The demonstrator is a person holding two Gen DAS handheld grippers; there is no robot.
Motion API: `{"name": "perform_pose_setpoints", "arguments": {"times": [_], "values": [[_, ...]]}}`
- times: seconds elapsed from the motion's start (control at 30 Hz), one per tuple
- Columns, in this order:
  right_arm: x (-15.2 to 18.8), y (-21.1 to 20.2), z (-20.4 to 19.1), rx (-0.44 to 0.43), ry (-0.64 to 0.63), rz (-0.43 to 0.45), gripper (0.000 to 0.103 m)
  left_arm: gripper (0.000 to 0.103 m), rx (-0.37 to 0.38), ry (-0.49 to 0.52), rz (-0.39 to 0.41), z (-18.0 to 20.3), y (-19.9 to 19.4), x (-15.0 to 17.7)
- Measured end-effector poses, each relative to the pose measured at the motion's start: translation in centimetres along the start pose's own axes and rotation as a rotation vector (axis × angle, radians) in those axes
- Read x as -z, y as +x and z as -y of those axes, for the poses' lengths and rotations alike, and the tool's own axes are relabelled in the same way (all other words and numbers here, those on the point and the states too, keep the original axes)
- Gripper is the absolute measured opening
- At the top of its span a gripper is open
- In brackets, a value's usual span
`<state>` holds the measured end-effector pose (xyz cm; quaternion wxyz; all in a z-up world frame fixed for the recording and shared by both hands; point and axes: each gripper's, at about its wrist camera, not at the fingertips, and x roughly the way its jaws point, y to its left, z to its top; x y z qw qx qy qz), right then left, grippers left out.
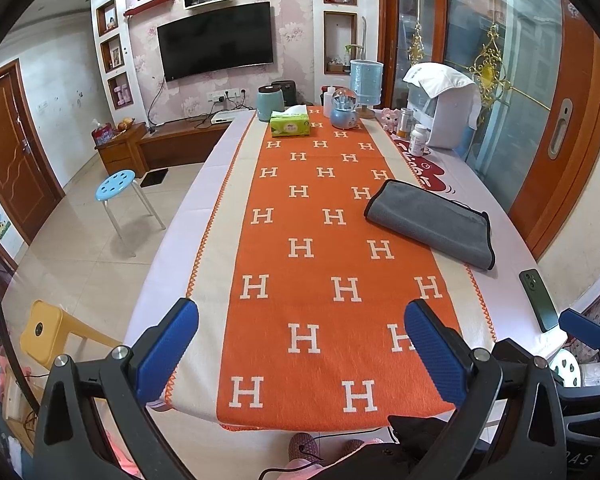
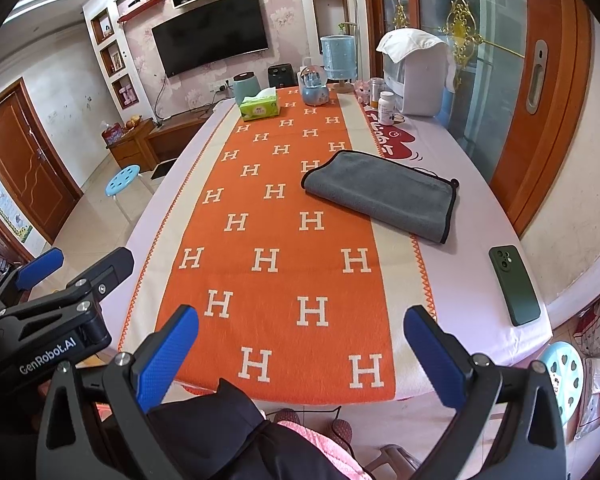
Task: Fold towel
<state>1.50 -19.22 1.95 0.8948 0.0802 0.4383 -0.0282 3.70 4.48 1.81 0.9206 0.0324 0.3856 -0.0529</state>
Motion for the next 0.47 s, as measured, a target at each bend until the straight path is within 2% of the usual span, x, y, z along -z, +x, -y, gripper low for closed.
{"name": "perform_pose_setpoints", "arguments": {"times": [0.47], "values": [[1.0, -0.4, 0.2, 0.001, -0.001, -0.011, 0.103, 0.102, 0.009, -0.004, -0.014, -0.1, 0.2, 1.5]]}}
